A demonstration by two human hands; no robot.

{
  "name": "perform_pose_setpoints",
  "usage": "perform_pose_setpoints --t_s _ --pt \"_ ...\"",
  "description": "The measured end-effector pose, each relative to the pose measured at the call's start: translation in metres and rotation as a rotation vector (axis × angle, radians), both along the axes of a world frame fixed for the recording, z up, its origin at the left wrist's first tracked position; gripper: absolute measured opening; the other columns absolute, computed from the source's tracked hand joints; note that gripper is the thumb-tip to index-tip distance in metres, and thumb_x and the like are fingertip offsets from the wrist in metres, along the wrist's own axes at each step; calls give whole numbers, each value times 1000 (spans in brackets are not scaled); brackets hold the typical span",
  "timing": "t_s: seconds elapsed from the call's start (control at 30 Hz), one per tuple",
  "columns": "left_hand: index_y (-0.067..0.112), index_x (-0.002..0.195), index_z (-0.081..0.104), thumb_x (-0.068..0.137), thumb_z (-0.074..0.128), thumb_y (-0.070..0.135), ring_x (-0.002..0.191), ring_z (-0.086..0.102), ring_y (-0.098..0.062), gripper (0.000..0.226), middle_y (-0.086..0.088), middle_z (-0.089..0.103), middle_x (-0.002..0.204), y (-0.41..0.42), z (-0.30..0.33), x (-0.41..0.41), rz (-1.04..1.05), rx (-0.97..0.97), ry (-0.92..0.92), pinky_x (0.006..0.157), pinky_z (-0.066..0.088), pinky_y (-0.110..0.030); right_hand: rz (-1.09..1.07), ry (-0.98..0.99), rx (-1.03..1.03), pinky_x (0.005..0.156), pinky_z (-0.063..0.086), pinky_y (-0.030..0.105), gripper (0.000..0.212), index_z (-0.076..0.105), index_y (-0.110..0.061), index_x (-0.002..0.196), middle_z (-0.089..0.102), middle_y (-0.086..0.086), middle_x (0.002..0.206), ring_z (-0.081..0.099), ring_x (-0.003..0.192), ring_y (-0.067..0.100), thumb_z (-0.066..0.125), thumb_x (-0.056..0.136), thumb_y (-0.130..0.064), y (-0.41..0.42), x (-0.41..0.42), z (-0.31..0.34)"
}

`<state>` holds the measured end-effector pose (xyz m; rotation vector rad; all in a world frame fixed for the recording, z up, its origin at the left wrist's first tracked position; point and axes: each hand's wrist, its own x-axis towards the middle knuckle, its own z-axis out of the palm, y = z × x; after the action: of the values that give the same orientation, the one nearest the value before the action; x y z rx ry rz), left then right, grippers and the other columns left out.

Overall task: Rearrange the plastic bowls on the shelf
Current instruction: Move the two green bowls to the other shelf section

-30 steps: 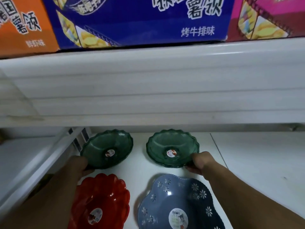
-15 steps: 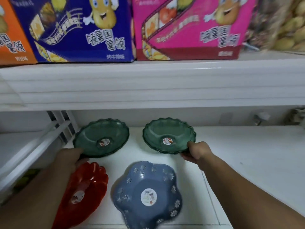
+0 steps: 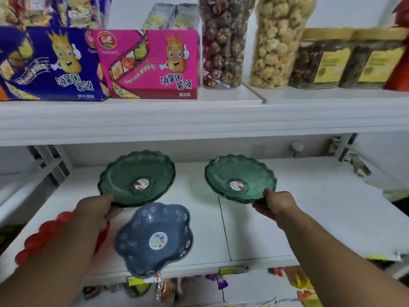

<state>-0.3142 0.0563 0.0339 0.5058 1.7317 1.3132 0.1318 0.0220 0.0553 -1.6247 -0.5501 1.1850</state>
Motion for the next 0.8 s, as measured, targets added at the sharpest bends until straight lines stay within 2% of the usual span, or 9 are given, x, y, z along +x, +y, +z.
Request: perform_pose_setpoints --t_s 0.07,0.1,0.13,0.2,0.23,0.4,0.6,0.7,0.8 --pt "-1 78 58 82 60 -6 51 67 -23 7 -17 66 71 -6 11 23 -28 -27 -2 46 57 -28 -44 10 7 54 63 35 18 58 9 89 69 27 81 70 59 33 51 95 -6 -14 12 4" --pt "-1 75 56 82 58 -6 47 64 -23 9 -17 64 66 -8 13 34 -55 -41 -12 42 55 -27 -66 13 11 54 63 36 17 58 9 89 69 27 79 69 59 33 51 94 -5 -20 18 5" --pt "-1 75 56 83 58 -5 50 63 -24 9 -18 63 67 -10 14 44 -73 -50 -24 41 56 -27 -83 14 12 54 63 36 17 58 9 88 69 27 79 69 59 33 51 94 -5 -27 25 6" --pt "-6 87 60 84 60 -4 68 69 -28 4 -21 67 83 -14 14 62 -91 -52 -34 48 60 -35 -113 15 12 53 63 35 17 58 8 88 69 27 80 70 61 34 52 95 -6 -39 40 8" --pt "-7 94 60 84 60 -4 73 70 -29 10 -22 68 89 -17 16 73 -91 -42 -24 50 60 -37 -128 14 9 53 63 35 18 58 8 89 69 27 80 70 62 34 52 96 -7 -45 49 9" --pt "-4 106 60 87 61 -4 78 68 -28 19 -23 66 102 -23 18 131 -155 -22 -31 52 60 -33 -187 22 2 55 63 36 17 59 7 91 70 26 81 71 63 34 54 97 -8 -68 98 9" --pt "-6 108 59 90 61 -1 71 67 -27 18 -23 66 103 -31 23 223 -169 -34 -32 45 58 -28 -219 -13 3 57 63 37 18 59 7 88 70 26 79 71 52 29 54 96 -8 -83 182 6" --pt "-6 108 58 92 59 -2 65 63 -26 17 -24 64 102 -39 23 279 -151 -38 -13 38 54 -25 -209 -23 15 67 63 39 18 59 7 87 70 26 79 70 58 31 52 96 -8 -86 230 5" --pt "-10 107 60 91 58 -4 67 66 -27 17 -25 67 99 -46 19 330 -135 -46 -26 40 56 -27 -189 -21 9 79 62 46 19 58 6 84 69 27 79 69 64 35 51 95 -8 -88 278 5"
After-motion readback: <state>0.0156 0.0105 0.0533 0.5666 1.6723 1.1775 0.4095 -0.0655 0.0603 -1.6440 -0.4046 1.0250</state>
